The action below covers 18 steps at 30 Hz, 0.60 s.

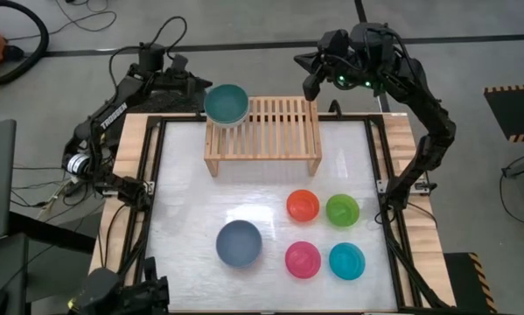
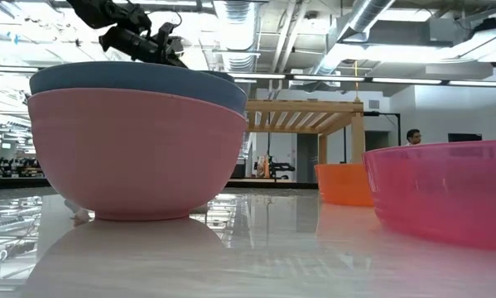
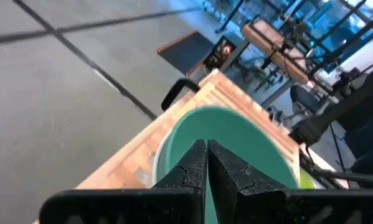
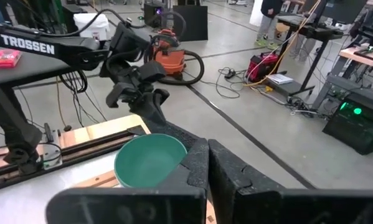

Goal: Place and stack bowls onto a shelf
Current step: Stack the large blue bowl on top of the large green bowl

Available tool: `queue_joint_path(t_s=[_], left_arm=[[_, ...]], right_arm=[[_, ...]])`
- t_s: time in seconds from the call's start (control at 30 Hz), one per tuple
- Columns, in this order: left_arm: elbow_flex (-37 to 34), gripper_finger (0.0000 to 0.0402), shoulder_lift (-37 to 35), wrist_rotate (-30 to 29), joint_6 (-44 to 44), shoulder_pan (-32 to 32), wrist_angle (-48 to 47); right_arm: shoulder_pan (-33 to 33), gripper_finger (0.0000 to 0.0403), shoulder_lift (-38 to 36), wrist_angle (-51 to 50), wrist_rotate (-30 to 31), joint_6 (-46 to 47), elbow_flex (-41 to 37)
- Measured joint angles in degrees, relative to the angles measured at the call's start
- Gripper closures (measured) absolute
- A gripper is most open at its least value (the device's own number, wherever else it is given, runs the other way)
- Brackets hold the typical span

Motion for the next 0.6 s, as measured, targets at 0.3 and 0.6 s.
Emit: queue_joint_path(t_s=[0.3, 0.6], left_arm=[[3.2, 0.0401, -4.3, 10.8, -11.1, -1.0, 5.9], [9.5, 0.0401, -21.7, 4.4, -16.9, -13.5, 5.5]], right_arm=[[2.2, 0.0352, -0.1, -4.2, -10.5, -3.2, -1.4], [10.9, 0.0358, 0.0, 0.8, -13.4, -2.1, -17.7]])
